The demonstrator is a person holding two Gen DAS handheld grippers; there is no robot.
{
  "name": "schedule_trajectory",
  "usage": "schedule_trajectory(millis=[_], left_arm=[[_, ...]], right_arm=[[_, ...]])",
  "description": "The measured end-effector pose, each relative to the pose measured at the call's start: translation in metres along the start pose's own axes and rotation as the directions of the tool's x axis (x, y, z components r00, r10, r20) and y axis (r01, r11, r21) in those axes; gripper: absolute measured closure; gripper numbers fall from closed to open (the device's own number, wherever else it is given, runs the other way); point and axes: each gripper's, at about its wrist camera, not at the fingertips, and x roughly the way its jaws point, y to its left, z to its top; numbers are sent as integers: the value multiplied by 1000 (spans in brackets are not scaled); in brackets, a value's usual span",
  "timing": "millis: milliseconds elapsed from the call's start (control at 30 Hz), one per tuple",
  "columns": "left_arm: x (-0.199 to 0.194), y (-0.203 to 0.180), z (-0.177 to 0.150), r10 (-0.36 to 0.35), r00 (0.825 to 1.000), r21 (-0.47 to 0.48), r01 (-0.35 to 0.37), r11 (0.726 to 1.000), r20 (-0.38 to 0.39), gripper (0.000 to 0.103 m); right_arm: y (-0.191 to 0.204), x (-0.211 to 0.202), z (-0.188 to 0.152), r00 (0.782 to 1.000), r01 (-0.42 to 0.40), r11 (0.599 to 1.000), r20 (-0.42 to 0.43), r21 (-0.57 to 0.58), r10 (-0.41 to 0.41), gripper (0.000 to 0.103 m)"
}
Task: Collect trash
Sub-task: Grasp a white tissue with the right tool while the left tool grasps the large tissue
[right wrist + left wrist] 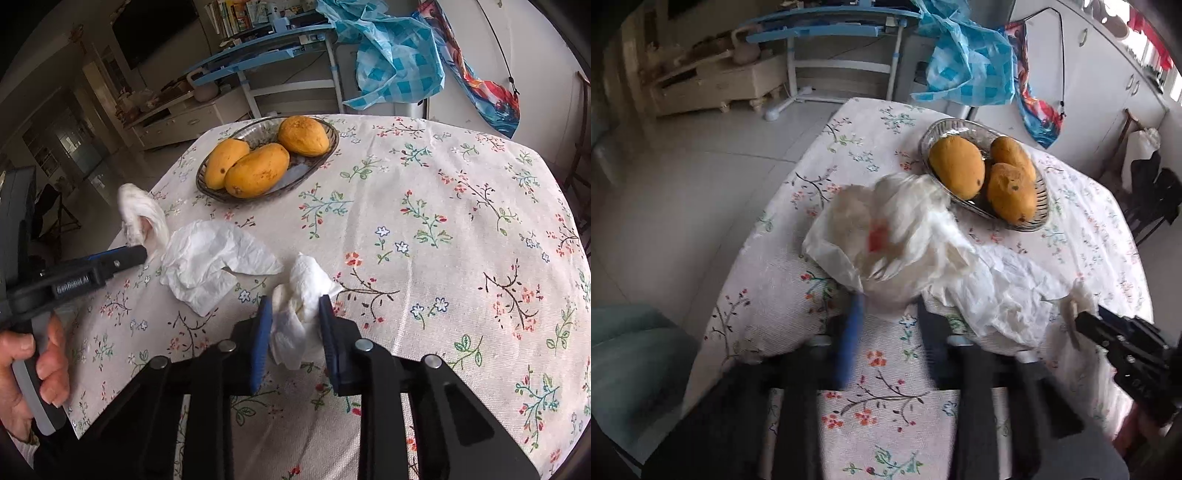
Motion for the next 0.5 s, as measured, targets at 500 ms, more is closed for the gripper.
schedule_trajectory(millis=[500], left_arm=[[-36, -10, -5, -97, 995, 82, 99, 992, -33, 88]], right_arm=[[3, -2, -1, 1000, -5, 1000, -3, -13, 5, 80]])
